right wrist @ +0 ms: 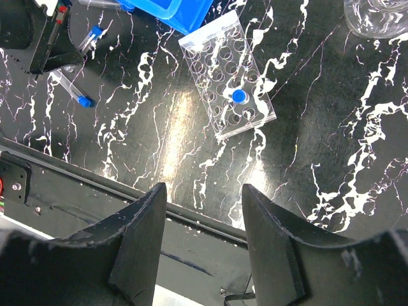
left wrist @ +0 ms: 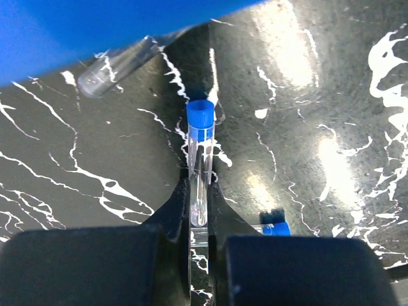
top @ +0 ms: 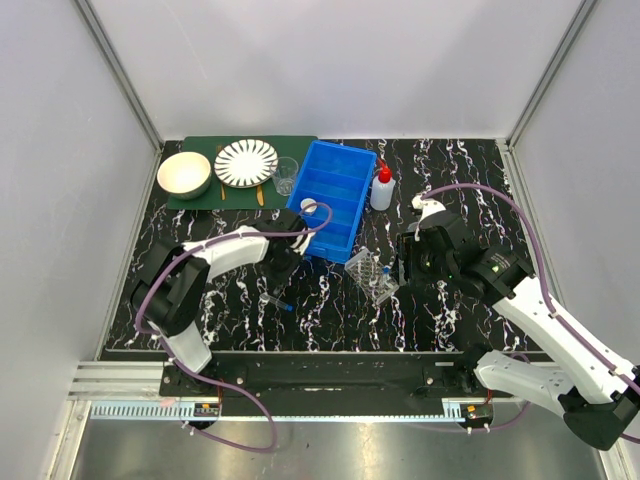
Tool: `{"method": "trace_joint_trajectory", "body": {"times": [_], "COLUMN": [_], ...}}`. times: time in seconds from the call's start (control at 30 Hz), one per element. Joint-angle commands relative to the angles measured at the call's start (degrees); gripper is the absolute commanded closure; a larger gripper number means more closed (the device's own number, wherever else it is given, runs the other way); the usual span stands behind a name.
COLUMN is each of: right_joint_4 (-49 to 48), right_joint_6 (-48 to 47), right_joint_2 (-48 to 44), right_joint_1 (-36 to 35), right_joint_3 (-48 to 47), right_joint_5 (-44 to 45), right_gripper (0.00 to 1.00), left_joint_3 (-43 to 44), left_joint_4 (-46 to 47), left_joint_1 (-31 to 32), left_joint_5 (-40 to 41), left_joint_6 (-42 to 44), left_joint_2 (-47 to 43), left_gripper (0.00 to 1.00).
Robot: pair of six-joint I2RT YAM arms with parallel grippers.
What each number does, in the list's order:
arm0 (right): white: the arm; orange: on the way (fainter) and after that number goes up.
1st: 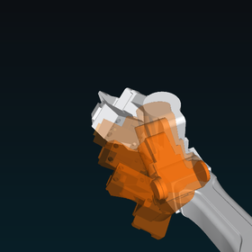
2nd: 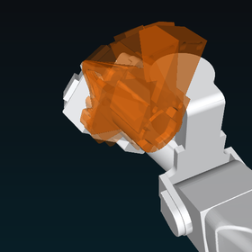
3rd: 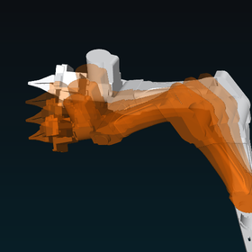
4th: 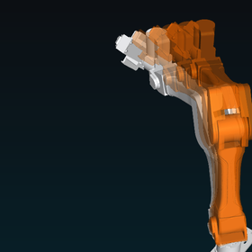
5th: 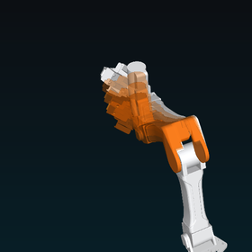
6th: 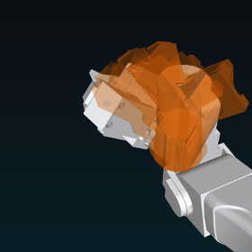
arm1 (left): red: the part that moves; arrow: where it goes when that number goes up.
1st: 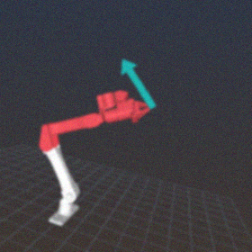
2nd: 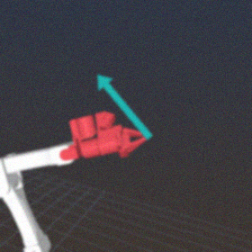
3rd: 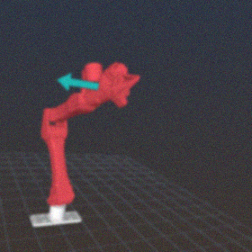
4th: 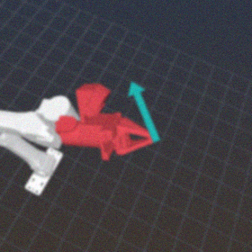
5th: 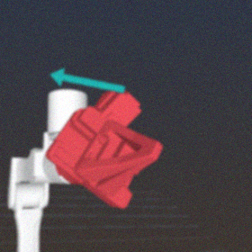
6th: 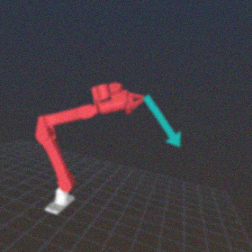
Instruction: Organize the chemistry lab equipment
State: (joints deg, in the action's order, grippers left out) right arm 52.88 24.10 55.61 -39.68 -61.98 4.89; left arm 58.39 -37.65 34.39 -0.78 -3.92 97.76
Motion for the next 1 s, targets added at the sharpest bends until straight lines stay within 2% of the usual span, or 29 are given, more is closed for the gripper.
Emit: {"method": "trace_joint_trajectory", "body": {"times": [0.0, 0.23, 0.5, 0.7, 0.87, 0.97], "right_joint_4": [-0.5, -0.1, -4.3, -10.2, -14.4, -18.8], "right_joint_6": [0.9, 1.0, 3.2, 8.3, 13.3, 15.0], "right_joint_2": [-0.3, 0.0, -3.4, -10.6, -7.5, -5.5], "right_joint_1": [0.1, 0.2, 0.1, 0.1, -0.6, -2.1], "right_joint_3": [-0.3, -2.9, -0.4, 1.9, 3.4, 4.5], "right_joint_5": [-0.1, -4.6, -20.3, -28.8, -33.4, -32.9], "right_gripper": [0.44, 0.43, 0.41, 0.34, 0.37, 0.36], "left_joint_3": [-0.1, 2.2, 5.5, 4.8, 2.8, 2.1], "left_joint_4": [0.1, -2.9, -3.2, -1.6, -0.8, -0.4], "left_joint_1": [2.3, 8.1, 16.6, 17.2, 17.2, 17.3], "left_joint_5": [-3.4, -6.3, -11.3, -19.6, -24.2, -25.9], "left_joint_6": [-0.3, 0.6, 0.0, 1.1, 1.6, 1.5], "left_joint_2": [-0.5, -7.2, -18.7, -29.1, -35.3, -37.2], "left_gripper": [1.00, 1.00, 1.00, 1.00, 1.00, 1.00]}}
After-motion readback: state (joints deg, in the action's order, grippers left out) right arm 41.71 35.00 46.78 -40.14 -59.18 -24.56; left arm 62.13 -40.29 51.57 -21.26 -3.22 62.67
